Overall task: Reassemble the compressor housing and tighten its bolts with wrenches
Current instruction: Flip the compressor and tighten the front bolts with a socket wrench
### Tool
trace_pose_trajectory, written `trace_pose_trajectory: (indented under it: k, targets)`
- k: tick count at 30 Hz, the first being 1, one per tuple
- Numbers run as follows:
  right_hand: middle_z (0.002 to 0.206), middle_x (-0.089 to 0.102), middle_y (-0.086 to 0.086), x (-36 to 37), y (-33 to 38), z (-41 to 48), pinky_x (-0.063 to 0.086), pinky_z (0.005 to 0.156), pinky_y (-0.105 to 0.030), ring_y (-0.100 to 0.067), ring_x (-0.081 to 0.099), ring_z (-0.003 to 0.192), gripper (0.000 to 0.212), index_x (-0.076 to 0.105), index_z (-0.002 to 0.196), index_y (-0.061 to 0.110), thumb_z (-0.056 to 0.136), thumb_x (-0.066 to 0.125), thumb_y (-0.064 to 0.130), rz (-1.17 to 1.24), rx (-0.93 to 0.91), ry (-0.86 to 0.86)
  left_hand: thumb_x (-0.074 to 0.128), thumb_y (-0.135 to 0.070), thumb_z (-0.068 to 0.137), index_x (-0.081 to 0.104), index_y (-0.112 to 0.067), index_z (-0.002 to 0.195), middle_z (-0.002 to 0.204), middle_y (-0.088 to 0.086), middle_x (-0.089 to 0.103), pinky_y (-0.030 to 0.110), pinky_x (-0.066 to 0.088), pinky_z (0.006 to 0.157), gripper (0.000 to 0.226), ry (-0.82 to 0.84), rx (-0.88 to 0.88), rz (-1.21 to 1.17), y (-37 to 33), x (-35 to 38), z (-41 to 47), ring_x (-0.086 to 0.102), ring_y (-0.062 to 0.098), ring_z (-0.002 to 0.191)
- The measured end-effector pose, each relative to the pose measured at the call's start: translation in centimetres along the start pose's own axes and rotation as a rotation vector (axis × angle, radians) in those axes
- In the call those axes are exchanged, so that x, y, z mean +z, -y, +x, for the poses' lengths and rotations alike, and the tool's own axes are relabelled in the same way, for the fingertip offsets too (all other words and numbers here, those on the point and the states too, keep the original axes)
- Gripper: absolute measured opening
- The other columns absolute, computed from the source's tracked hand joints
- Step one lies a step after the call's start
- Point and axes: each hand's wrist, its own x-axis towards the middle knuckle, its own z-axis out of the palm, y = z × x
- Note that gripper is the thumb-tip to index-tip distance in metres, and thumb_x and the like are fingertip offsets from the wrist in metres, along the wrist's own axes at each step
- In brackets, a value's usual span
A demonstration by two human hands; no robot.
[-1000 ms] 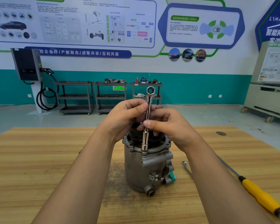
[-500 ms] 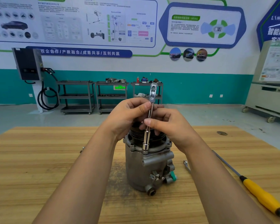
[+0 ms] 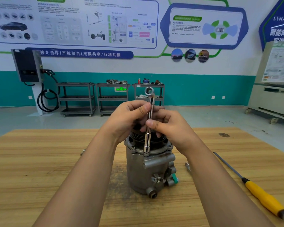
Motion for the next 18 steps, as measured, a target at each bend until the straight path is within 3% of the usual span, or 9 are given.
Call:
trace_pose_trajectory:
  k: [2,4,5,7,10,13,15,18]
  targets:
    - [0.070,0.071,0.002,0.31,-0.20,0.18,0.049,0.056,-0.016,-0.008,0.067,0.071,0.013,0.067,0.084,0.019,0.081,0.067,0.006,-0.003,-0.022,-0.037,0.068,-0.033,0.072,0.071,-0.015,0.083,0.102,0.019,0.067,0.029,0.053,0.065,0.021,-0.010,-0.003,-0.009,0.09,-0.14,0.14,0.061,0.028,0.080]
    - [0.079,0.071,-0.008,0.47,-0.40,0.30,0.057,0.072,-0.028,-0.019,0.067,0.078,0.012,0.068,0.085,0.017,0.078,0.070,0.006,0.003,-0.047,-0.065,0.069,-0.031,0.070,0.070,-0.015,0.080,0.099,0.009,0.072,0.032,0.055,0.076,0.019,-0.006,0.006,-0.025,0.25,-0.35,0.24,0.066,0.024,0.087]
    - [0.082,0.072,-0.010,0.45,-0.40,0.22,0.057,0.074,-0.029,-0.020,0.068,0.080,0.014,0.069,0.085,0.019,0.079,0.070,0.006,0.012,-0.051,-0.061,0.069,-0.031,0.071,0.070,-0.015,0.079,0.099,0.007,0.073,0.031,0.055,0.074,0.017,0.006,0.010,-0.026,0.30,-0.34,0.21,0.066,0.025,0.087]
    - [0.077,0.073,-0.001,0.25,-0.24,-0.05,0.051,0.060,-0.016,-0.010,0.068,0.076,0.016,0.069,0.085,0.024,0.083,0.066,0.008,0.018,-0.049,-0.029,0.064,-0.031,0.076,0.073,-0.016,0.078,0.096,0.005,0.073,0.024,0.051,0.060,0.017,0.014,0.010,-0.020,0.27,-0.22,0.06,0.060,0.030,0.076]
    - [0.074,0.074,0.004,0.00,-0.02,-0.22,0.041,0.049,-0.012,-0.005,0.066,0.072,0.018,0.069,0.085,0.024,0.087,0.061,0.009,0.019,-0.029,-0.012,0.056,-0.027,0.081,0.072,-0.008,0.090,0.093,0.009,0.072,0.017,0.042,0.046,0.027,0.015,0.012,-0.021,0.27,-0.15,0.01,0.052,0.017,0.060]
    - [0.067,0.072,0.005,0.26,-0.15,-0.05,0.042,0.049,-0.013,-0.003,0.066,0.067,0.014,0.067,0.081,0.023,0.083,0.065,0.009,0.008,-0.030,-0.028,0.062,-0.030,0.078,0.067,-0.007,0.090,0.101,0.023,0.063,0.022,0.047,0.049,0.026,-0.002,0.017,-0.029,0.14,-0.20,0.09,0.053,0.023,0.066]
    - [0.066,0.071,0.005,0.35,-0.27,-0.03,0.045,0.053,-0.013,-0.004,0.067,0.067,0.012,0.068,0.081,0.023,0.080,0.069,0.010,0.019,-0.038,-0.045,0.067,-0.031,0.073,0.067,-0.012,0.083,0.099,0.018,0.068,0.027,0.053,0.058,0.022,-0.011,0.016,-0.058,0.19,-0.35,0.15,0.062,0.025,0.074]
    - [0.073,0.072,0.006,0.08,-0.17,-0.31,0.044,0.054,-0.012,-0.003,0.065,0.072,0.014,0.070,0.084,0.025,0.084,0.064,0.011,0.013,-0.053,-0.007,0.060,-0.025,0.078,0.070,-0.016,0.076,0.094,0.013,0.071,0.023,0.050,0.053,0.014,0.001,0.026,-0.053,0.29,-0.26,0.08,0.061,0.024,0.069]
